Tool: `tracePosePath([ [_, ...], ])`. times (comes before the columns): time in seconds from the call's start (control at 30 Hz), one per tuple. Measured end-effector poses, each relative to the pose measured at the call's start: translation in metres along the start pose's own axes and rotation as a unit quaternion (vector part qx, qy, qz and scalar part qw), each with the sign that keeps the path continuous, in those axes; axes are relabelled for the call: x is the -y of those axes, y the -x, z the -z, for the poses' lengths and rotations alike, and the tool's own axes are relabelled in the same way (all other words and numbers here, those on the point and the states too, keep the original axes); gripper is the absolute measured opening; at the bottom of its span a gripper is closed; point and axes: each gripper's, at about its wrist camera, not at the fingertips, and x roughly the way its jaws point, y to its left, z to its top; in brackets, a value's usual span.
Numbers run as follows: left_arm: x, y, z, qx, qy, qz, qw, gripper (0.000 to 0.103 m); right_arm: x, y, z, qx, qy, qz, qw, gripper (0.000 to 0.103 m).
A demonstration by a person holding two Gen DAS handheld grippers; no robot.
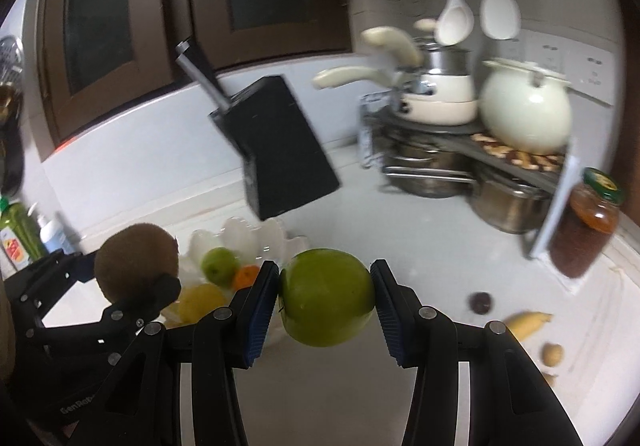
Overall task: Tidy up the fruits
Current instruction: 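Lift the kiwi and green apple and carry both over the white bowl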
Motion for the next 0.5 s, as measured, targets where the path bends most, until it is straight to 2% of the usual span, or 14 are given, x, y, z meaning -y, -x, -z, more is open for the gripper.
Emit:
tracePosePath([
  [0.17,-0.021,-0.013,0.005,-0.011,0.002,-0.017,0.9998,0.061,-0.022,-0.026,0.000,-0.020,0.023,-0.022,0.999,0.049],
  [0.5,-0.043,-0.054,0.012,-0.042,0.006,-0.004,0.9991,0.061,-0.046,-0.074,0.001,-0.067,0.083,-0.027,0.994,0.049],
])
